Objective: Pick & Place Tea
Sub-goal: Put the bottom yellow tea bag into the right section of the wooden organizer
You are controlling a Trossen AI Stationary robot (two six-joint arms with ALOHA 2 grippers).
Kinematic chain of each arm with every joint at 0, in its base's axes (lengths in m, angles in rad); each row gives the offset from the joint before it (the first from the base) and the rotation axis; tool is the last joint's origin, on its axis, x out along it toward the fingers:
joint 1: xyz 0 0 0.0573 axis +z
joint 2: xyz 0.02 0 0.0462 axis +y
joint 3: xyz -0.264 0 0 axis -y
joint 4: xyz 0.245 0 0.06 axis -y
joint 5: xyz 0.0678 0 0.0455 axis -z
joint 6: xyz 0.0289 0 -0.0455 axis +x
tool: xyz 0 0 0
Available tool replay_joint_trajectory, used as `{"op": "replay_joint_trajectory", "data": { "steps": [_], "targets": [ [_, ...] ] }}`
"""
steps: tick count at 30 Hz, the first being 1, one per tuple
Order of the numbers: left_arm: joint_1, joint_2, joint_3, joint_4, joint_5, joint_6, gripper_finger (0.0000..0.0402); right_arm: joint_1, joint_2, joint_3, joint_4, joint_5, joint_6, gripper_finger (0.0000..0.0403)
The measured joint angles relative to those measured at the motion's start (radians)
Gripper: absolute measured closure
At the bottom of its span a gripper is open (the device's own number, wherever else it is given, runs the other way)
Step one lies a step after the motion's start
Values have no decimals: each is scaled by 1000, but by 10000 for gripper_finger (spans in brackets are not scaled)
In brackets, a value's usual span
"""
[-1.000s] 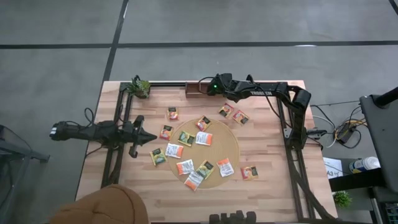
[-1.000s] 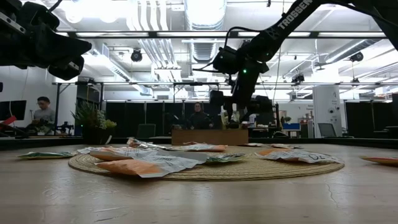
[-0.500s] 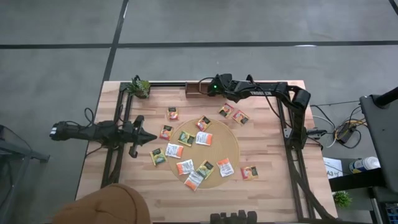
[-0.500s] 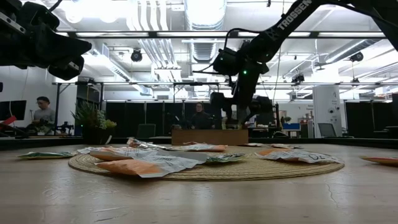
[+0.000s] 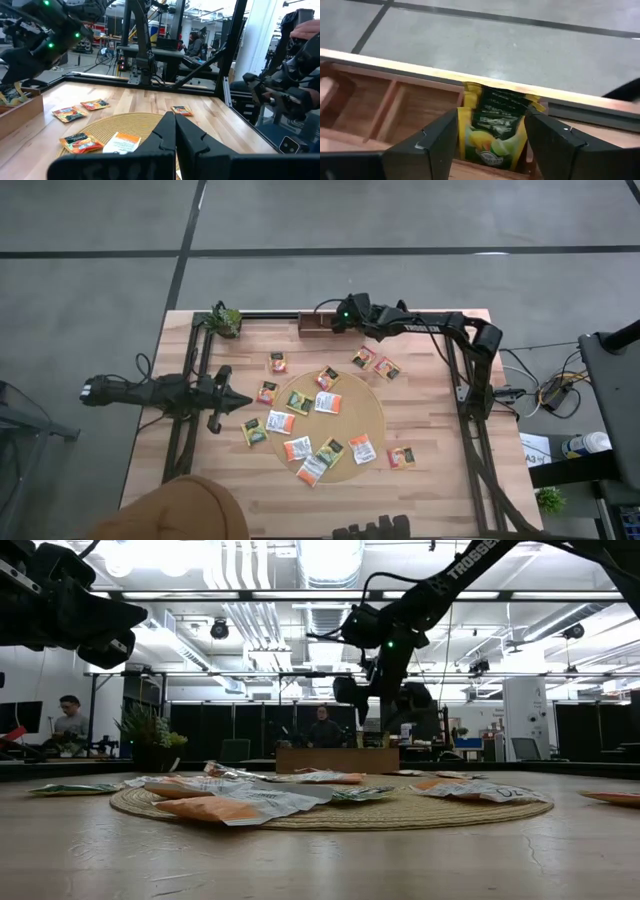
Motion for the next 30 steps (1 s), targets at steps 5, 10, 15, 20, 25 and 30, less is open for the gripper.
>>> {"op": "replay_joint_trajectory", "data": {
  "steps": [5, 10, 15, 20, 25, 30],
  "targets": [
    [0, 0, 0, 0, 0, 0, 402, 21, -20, 6, 2, -64, -65, 179],
    [0, 0, 0, 0, 0, 0, 402, 60, -35, 5, -3, -132, -200, 177],
    [0, 0, 0, 0, 0, 0, 402, 105, -38, 4, 0, -283, -349, 179],
    [0, 0, 0, 0, 0, 0, 402, 147, -38, 4, 20, -415, -479, 179],
    [0, 0, 0, 0, 0, 0, 402, 176, -45, 3, 19, -537, -541, 179],
    [0, 0, 0, 0, 0, 0, 402, 224, -67, 2, 8, -600, -545, 179]
  ]
}}
